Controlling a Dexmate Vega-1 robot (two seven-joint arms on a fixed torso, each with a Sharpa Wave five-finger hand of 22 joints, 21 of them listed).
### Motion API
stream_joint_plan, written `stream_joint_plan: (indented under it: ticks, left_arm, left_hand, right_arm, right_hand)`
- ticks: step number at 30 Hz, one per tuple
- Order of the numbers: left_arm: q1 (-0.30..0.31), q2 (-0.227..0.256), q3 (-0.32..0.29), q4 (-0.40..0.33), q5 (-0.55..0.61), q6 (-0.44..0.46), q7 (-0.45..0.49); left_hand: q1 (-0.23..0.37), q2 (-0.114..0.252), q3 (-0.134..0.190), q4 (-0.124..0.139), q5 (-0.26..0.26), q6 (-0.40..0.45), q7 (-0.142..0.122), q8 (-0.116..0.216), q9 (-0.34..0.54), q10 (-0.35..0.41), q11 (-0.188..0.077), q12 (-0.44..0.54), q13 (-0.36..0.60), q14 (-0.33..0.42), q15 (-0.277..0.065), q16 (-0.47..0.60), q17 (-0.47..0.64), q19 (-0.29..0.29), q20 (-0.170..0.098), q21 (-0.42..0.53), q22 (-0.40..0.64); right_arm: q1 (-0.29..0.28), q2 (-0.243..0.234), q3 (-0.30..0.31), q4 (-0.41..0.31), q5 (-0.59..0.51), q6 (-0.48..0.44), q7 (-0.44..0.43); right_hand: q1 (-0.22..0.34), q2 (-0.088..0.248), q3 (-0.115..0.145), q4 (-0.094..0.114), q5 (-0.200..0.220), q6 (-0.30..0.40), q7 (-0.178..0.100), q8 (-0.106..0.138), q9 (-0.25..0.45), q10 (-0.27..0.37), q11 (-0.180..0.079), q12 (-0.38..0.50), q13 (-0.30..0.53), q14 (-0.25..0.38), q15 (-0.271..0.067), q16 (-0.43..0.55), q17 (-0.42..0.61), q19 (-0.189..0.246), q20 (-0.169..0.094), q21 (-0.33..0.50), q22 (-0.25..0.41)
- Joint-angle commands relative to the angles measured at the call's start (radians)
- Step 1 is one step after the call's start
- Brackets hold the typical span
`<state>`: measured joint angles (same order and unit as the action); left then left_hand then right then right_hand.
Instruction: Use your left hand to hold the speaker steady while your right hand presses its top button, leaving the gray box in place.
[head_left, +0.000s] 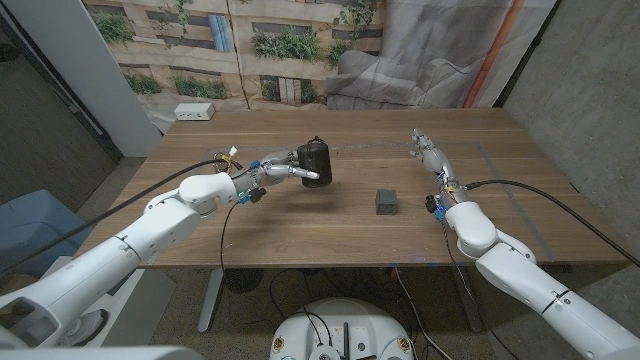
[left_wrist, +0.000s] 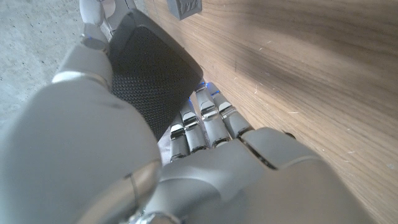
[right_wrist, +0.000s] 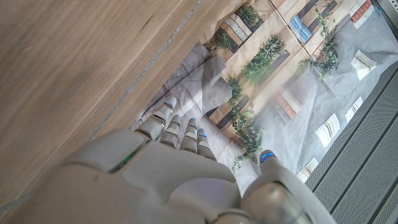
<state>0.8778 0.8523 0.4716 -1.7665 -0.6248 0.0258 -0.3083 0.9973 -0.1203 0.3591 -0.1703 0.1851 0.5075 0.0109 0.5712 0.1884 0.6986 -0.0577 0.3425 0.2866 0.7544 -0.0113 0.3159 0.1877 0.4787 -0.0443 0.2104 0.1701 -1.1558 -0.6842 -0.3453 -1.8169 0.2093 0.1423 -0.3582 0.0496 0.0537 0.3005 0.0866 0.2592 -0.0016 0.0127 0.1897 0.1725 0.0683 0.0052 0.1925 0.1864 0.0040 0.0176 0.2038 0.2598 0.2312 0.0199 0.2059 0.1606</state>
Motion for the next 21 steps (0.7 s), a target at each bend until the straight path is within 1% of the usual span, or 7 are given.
stream_joint_plan:
  ticks: [1, 8, 11, 14, 18, 20, 21]
  left_arm:
    - [-0.045, -0.041, 0.037, -0.038, -0.036, 0.141, 0.041]
    - [-0.077, -0.075, 0.068, -0.034, -0.059, 0.215, 0.050]
    - [-0.089, -0.097, 0.081, -0.036, -0.069, 0.260, 0.078]
    - [-0.100, -0.120, 0.098, -0.023, -0.064, 0.259, 0.081]
    - [-0.129, -0.137, 0.120, 0.002, -0.070, 0.272, 0.046]
    - [-0.136, -0.148, 0.118, -0.001, -0.090, 0.307, 0.064]
    - [-0.141, -0.154, 0.118, 0.001, -0.101, 0.323, 0.067]
  left_hand:
    - [0.049, 0.202, 0.024, 0.017, 0.007, 0.183, -0.019, 0.032, 0.001, 0.128, -0.118, -0.004, 0.003, 0.072, -0.213, -0.006, 0.004, 0.012, -0.126, 0.000, 0.005]
    - [0.042, 0.204, 0.028, 0.016, 0.006, 0.185, -0.017, 0.028, 0.001, 0.133, -0.117, -0.006, -0.001, 0.072, -0.212, -0.015, 0.001, 0.017, -0.121, 0.001, 0.005]
    - [0.037, 0.204, 0.026, 0.016, 0.005, 0.193, -0.015, 0.029, 0.000, 0.138, -0.114, -0.005, 0.000, 0.082, -0.213, -0.011, 0.005, 0.026, -0.117, 0.004, 0.005]
    - [0.034, 0.205, 0.026, 0.016, 0.005, 0.195, -0.013, 0.027, 0.000, 0.146, -0.107, -0.002, 0.000, 0.084, -0.212, -0.012, 0.007, 0.029, -0.116, 0.005, 0.005]
    - [0.029, 0.209, 0.027, 0.018, 0.005, 0.197, -0.012, 0.026, 0.000, 0.150, -0.106, -0.002, 0.001, 0.087, -0.211, -0.011, 0.008, 0.033, -0.113, 0.006, 0.005]
    - [0.027, 0.210, 0.027, 0.019, 0.005, 0.199, -0.012, 0.026, 0.000, 0.153, -0.109, -0.001, 0.001, 0.090, -0.211, -0.011, 0.010, 0.035, -0.113, 0.007, 0.006]
    - [0.026, 0.210, 0.027, 0.019, 0.004, 0.200, -0.011, 0.026, 0.000, 0.156, -0.110, 0.000, 0.001, 0.092, -0.212, -0.010, 0.011, 0.037, -0.112, 0.007, 0.006]
  right_arm:
    - [0.012, -0.012, 0.012, 0.041, -0.030, 0.084, 0.019]
    - [-0.003, -0.063, 0.029, 0.011, -0.074, 0.061, 0.031]
    - [-0.018, -0.099, 0.040, -0.021, -0.130, 0.011, 0.011]
    - [-0.028, -0.113, 0.053, -0.013, -0.130, 0.039, 0.019]
    - [-0.033, -0.131, 0.064, -0.014, -0.136, 0.045, 0.033]
    - [-0.035, -0.139, 0.069, -0.023, -0.135, 0.030, 0.041]
    - [-0.034, -0.147, 0.070, -0.024, -0.135, 0.028, 0.050]
  right_hand:
    - [0.007, -0.016, 0.000, -0.016, -0.005, 0.003, 0.004, 0.002, 0.003, 0.014, 0.009, 0.006, 0.002, 0.016, 0.006, 0.007, -0.003, 0.014, 0.006, -0.008, 0.004]
    - [0.016, -0.033, -0.004, -0.030, -0.008, 0.003, 0.006, 0.001, 0.004, 0.016, 0.009, 0.006, 0.002, 0.020, 0.010, 0.007, -0.008, 0.017, 0.008, -0.010, 0.005]
    - [0.022, -0.048, -0.008, -0.042, -0.010, -0.005, 0.009, -0.002, 0.004, 0.016, 0.012, 0.005, 0.002, 0.026, 0.019, 0.008, -0.012, 0.021, 0.017, -0.011, 0.005]
    - [0.025, -0.058, -0.012, -0.048, -0.011, -0.006, 0.010, -0.002, 0.004, 0.021, 0.015, 0.007, 0.003, 0.029, 0.020, 0.009, -0.013, 0.025, 0.019, -0.011, 0.005]
    - [0.027, -0.067, -0.015, -0.053, -0.011, -0.006, 0.011, -0.002, 0.004, 0.023, 0.017, 0.007, 0.003, 0.030, 0.020, 0.009, -0.015, 0.026, 0.019, -0.011, 0.005]
    - [0.029, -0.077, -0.018, -0.059, -0.012, -0.008, 0.009, -0.002, 0.005, 0.020, 0.019, 0.006, 0.003, 0.031, 0.025, 0.009, -0.016, 0.027, 0.022, -0.012, 0.005]
    - [0.033, -0.087, -0.022, -0.066, -0.013, -0.013, 0.001, -0.003, 0.005, 0.011, 0.025, 0.002, 0.004, 0.031, 0.036, 0.009, -0.018, 0.027, 0.026, -0.013, 0.005]
